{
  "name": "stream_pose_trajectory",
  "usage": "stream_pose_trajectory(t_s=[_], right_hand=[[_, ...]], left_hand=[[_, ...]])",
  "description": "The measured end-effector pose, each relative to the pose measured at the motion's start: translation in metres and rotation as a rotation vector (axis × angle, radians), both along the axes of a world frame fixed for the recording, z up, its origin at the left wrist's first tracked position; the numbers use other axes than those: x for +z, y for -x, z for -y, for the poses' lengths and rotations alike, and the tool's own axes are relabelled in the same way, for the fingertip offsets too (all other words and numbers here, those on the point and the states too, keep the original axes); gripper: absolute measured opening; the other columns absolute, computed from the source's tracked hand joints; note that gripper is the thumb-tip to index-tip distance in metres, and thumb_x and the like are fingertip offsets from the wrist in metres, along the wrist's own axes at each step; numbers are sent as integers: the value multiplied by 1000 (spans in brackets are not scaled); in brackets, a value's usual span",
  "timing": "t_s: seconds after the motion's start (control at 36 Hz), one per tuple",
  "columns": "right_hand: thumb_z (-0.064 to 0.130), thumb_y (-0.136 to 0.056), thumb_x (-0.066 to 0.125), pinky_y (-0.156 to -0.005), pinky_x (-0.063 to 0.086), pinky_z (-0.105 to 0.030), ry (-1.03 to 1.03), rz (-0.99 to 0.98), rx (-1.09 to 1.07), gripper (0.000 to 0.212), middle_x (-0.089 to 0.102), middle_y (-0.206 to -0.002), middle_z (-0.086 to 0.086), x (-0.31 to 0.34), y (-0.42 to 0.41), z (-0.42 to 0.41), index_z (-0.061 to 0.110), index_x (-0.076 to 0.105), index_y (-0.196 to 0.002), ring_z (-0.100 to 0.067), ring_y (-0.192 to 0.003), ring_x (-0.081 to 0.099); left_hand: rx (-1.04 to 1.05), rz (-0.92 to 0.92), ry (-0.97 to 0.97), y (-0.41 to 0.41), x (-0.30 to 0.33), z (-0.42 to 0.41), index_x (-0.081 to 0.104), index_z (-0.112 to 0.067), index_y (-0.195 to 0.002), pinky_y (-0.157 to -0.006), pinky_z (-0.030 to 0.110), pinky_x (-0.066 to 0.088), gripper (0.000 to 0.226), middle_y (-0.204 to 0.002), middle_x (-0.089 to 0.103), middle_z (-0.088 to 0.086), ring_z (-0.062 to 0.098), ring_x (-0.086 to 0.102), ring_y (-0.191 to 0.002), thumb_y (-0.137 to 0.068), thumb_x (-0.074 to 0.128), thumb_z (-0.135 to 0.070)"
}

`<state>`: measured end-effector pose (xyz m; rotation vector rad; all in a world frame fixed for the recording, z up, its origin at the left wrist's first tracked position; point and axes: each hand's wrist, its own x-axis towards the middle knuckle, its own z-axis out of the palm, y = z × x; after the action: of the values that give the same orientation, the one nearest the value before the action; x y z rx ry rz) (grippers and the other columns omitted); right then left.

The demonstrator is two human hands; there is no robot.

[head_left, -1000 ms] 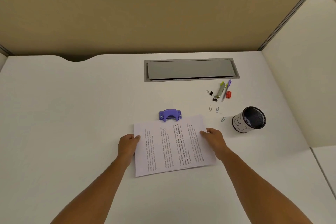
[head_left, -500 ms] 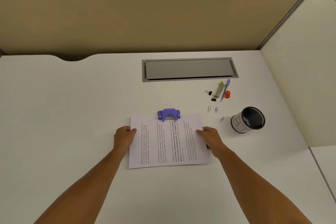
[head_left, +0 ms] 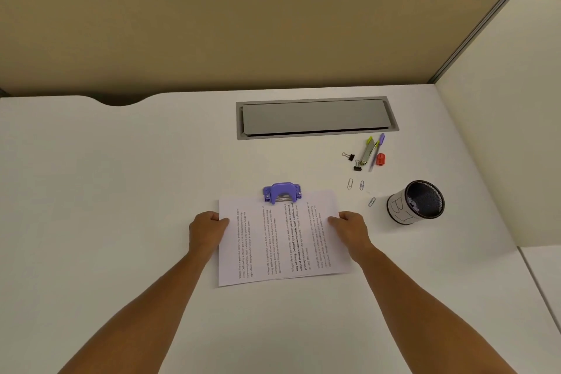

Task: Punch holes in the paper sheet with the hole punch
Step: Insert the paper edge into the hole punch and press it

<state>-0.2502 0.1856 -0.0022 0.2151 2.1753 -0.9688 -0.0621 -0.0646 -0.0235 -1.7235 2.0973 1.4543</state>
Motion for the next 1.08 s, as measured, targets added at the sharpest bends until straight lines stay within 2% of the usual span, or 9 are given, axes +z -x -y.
stream_pose_trajectory(t_s=[0.22, 0.36, 0.56, 0.64, 0.72, 0.81, 0.89, 1.0, 1.08], right_hand=[[22, -92, 60, -74, 56, -37, -31, -34, 17, 14, 72, -90, -8, 1, 0, 2, 13, 59, -81, -26, -81, 69], [25, -92, 60, -63, 51, -31, -36, -51, 22, 23, 69, -84, -6, 0, 0, 2, 16, 53, -73, -23, -74, 66], [23, -96, 55, -57, 40, -24, -69, -118, 61, 23, 62, -78, 1, 2, -5, 2, 18, 52, -73, -22, -75, 61], [25, -96, 55, -77, 50, -28, -93, -136, 70, 11, 65, -100, 1, 0, -6, -1, 18, 63, -101, -24, -94, 63], [25, -97, 56, -97, 50, -38, -100, -173, 71, 35, 67, -120, -6, 1, -9, -7, 14, 58, -130, -26, -108, 63], [22, -97, 56, -96, 48, -35, -99, -237, 95, 40, 66, -111, -4, -1, -16, -15, 13, 53, -136, -22, -104, 61], [24, -96, 59, -98, 48, -36, -119, -345, 136, 48, 57, -128, -8, -9, -26, -22, 15, 45, -142, -23, -111, 58], [33, -96, 56, -113, 38, -43, -220, -600, 371, 64, 37, -152, -13, -23, -56, -32, 11, 32, -151, -31, -139, 37], [46, -99, 43, -121, 26, -43, -273, -780, 571, 69, 25, -162, -13, -34, -83, -37, 8, 26, -154, -32, -151, 20]], left_hand=[[-66, 40, 114, 0, -1, 3, 55, -10, -62, -61, 34, 45, 31, -65, 63, 17, 25, 54, -60, -86, 67, -26], [-99, 47, 138, 1, 4, 3, 71, -1, -80, -71, 35, 49, 26, -78, 71, 8, 29, 67, -80, -90, 65, -24], [-13, 39, 221, 2, 10, 4, 64, -3, -113, -87, 36, 48, 31, -109, 71, 13, 30, 65, -102, -93, 65, -27], [-33, 9, 239, 5, 11, 9, 64, -4, -115, -87, 35, 49, 31, -108, 71, 12, 27, 64, -97, -92, 66, -25], [-85, -42, 239, 10, 10, 15, 65, -8, -111, -86, 33, 50, 27, -107, 70, 10, 23, 64, -94, -91, 68, -25], [-159, -71, 218, 21, 12, 21, 66, -9, -111, -86, 29, 49, 28, -110, 70, 9, 21, 64, -98, -90, 69, -26], [-266, -98, 244, 34, 15, 24, 62, -8, -122, -95, 32, 47, 36, -121, 67, 10, 25, 63, -111, -92, 67, -28], [-585, -40, 384, 49, 17, 23, 33, -19, -151, -116, 42, 33, 61, -159, 35, 6, 27, 37, -144, -98, 53, -41], [-1017, 8, 563, 60, 17, 22, 7, -22, -158, -125, 41, 13, 74, -167, 2, -1, 22, 5, -154, -99, 41, -51]])
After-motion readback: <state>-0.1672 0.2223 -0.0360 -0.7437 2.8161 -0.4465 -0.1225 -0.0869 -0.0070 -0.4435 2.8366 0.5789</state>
